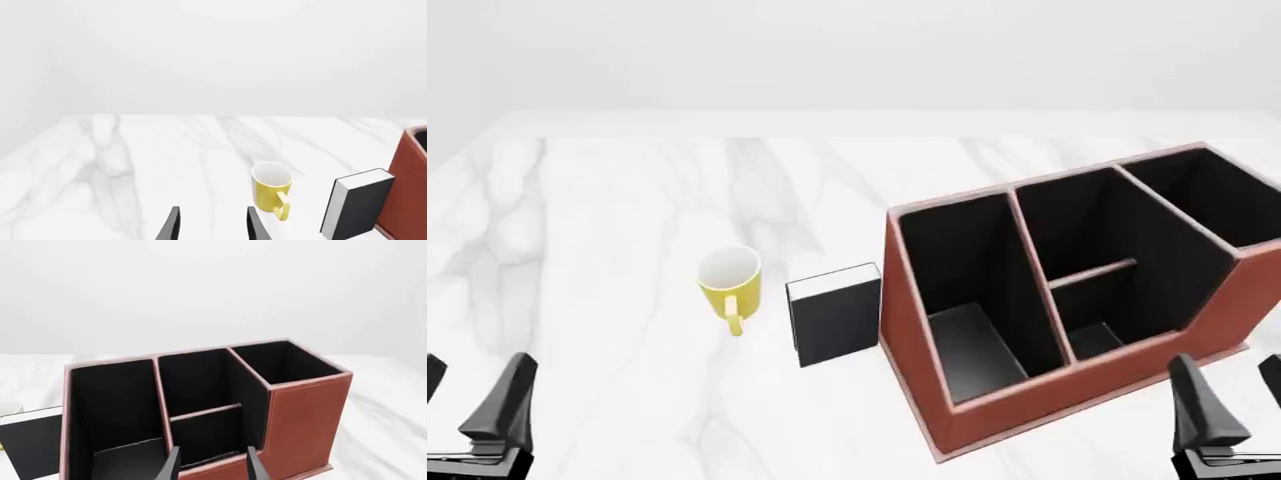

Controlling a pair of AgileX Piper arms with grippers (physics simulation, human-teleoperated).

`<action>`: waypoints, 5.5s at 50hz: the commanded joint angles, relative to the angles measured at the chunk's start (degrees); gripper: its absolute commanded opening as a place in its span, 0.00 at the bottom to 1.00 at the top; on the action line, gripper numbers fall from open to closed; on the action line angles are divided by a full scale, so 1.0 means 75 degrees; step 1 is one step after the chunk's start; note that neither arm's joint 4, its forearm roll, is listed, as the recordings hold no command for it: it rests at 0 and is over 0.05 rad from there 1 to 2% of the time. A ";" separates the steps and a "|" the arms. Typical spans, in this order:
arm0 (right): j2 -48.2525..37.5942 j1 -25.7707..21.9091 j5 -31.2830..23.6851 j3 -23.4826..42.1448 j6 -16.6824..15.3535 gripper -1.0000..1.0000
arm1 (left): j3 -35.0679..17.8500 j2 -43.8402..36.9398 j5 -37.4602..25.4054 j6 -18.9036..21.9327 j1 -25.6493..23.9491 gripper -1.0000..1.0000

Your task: Pick up the book and place it in the back compartment of the caddy.

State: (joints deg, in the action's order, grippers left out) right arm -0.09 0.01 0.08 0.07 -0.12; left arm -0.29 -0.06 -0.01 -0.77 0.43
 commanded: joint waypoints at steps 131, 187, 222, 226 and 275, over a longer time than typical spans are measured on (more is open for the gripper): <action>0.0008 -0.0096 0.0093 0.0000 -0.0161 1.00 | -0.9110 -1.2450 -0.4030 0.2717 -0.5734 1.00; 0.0007 -0.0089 0.0066 0.0003 -0.0103 1.00 | -0.8913 -1.2805 -0.3546 0.2983 -0.5398 1.00; 0.0006 -0.0094 0.0064 0.0001 -0.0081 1.00 | -0.8628 -1.3631 -0.2597 0.2922 -0.5177 1.00; 0.0005 -0.0082 0.0060 0.0001 -0.0073 1.00 | -0.8629 -1.3615 -0.2506 0.3063 -0.5017 0.00; 0.0008 -0.0095 0.0081 0.0012 -0.0073 1.00 | -1.6173 -1.1754 -0.7589 0.4144 -0.5131 0.00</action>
State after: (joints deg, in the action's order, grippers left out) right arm -0.04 -0.64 0.60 0.13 -0.59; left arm -100.50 -88.81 -49.84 27.29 -37.10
